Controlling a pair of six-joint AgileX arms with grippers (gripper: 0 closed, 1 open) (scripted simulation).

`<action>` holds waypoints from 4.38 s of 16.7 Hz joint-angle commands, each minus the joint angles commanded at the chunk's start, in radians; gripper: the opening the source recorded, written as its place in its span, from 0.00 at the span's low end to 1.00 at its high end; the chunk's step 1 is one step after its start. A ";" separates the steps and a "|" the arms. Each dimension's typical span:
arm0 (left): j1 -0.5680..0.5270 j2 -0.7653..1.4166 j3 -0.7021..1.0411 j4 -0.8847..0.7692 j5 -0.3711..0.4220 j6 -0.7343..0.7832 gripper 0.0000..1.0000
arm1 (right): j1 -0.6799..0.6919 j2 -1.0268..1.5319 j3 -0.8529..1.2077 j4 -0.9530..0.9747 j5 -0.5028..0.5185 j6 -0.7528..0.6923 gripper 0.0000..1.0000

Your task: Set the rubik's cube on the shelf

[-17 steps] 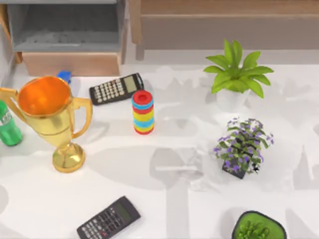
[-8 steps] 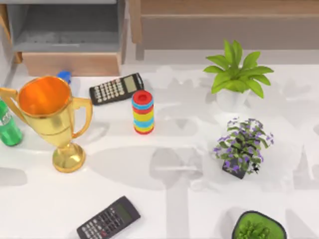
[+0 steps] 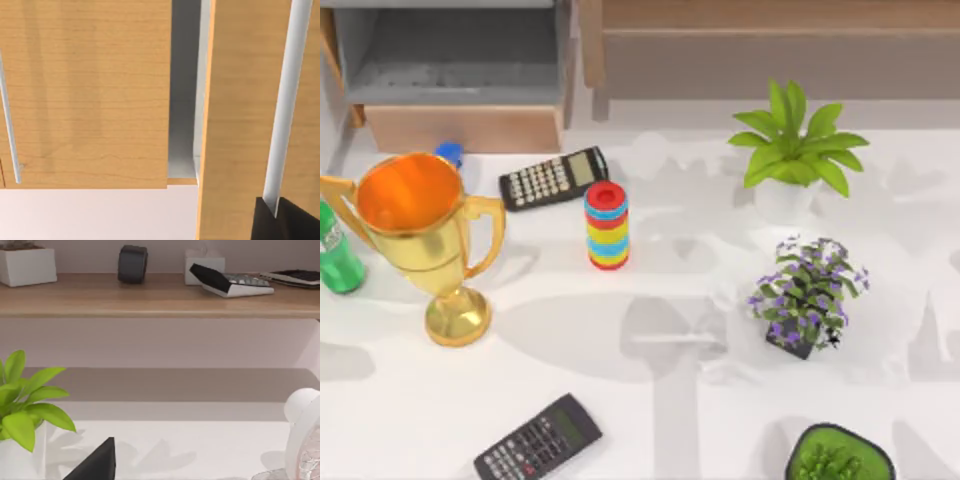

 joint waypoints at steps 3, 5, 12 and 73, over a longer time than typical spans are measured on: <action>0.000 0.000 0.000 0.000 0.000 0.000 0.45 | 0.000 0.000 0.000 0.000 0.000 0.000 1.00; 0.000 0.000 0.000 0.000 0.000 0.000 0.60 | 0.000 0.000 0.000 0.000 0.000 0.000 1.00; 0.000 0.000 0.000 0.000 0.000 0.000 1.00 | 0.000 0.000 0.000 0.000 0.000 0.000 1.00; -0.321 0.399 1.885 -2.830 -0.629 -1.151 1.00 | 0.000 0.000 0.000 0.000 0.000 0.000 1.00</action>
